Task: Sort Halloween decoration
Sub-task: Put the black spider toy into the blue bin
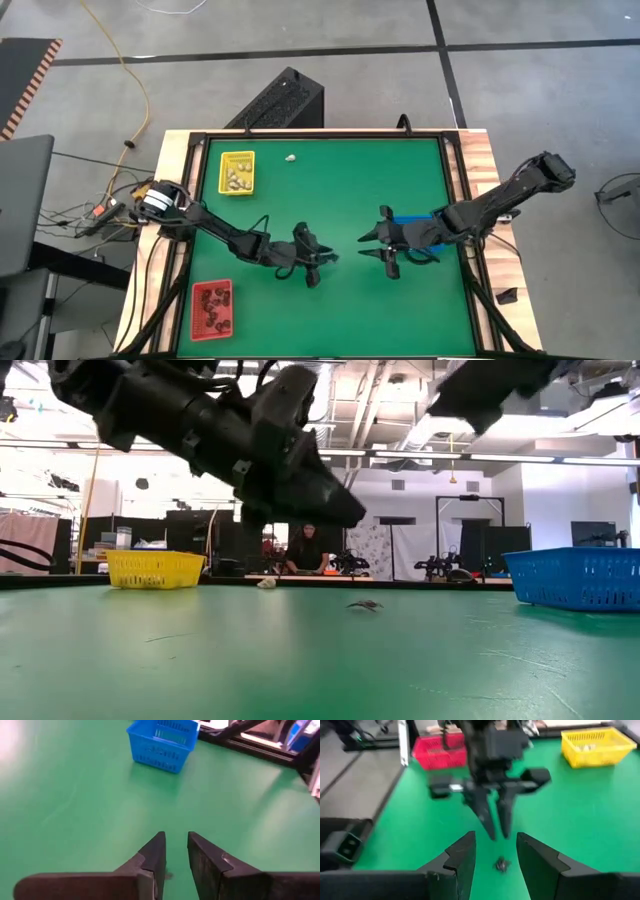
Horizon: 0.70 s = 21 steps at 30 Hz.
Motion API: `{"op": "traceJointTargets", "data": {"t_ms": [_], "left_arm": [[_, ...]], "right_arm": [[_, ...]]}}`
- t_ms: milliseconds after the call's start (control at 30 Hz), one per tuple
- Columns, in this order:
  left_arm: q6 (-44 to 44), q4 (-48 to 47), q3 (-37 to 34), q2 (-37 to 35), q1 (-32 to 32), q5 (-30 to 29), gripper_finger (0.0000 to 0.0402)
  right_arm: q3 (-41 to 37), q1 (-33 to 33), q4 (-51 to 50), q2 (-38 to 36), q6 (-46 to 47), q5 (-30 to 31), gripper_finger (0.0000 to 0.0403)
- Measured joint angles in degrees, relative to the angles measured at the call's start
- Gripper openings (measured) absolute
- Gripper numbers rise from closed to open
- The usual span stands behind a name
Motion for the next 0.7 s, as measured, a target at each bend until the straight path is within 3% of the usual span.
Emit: {"op": "traceJointTargets", "data": {"t_ms": [100, 233, 467, 700], "left_arm": [[1.69, -1.64, 0.58, 0.0, 1.18, 0.9, 0.0067], [9.6, -5.02, 1.85, 0.52, 1.83, 8.9, 0.008], [30.44, -7.1, 1.96, 0.83, 1.11, 12.07, 0.0156], [34.18, -4.14, 2.61, 5.16, 7.08, 26.71, 0.0198]], "right_arm": [[0.02, 2.51, -1.23, -2.21, 0.01, 2.88, 0.0173], [-0.02, 6.32, -2.72, -2.56, -0.06, 8.44, 0.0173], [-0.02, 7.47, -2.4, -2.05, -1.5, 10.06, 0.0173], [-0.02, 6.4, -2.37, -2.05, -1.06, 10.04, 0.0173]]}}
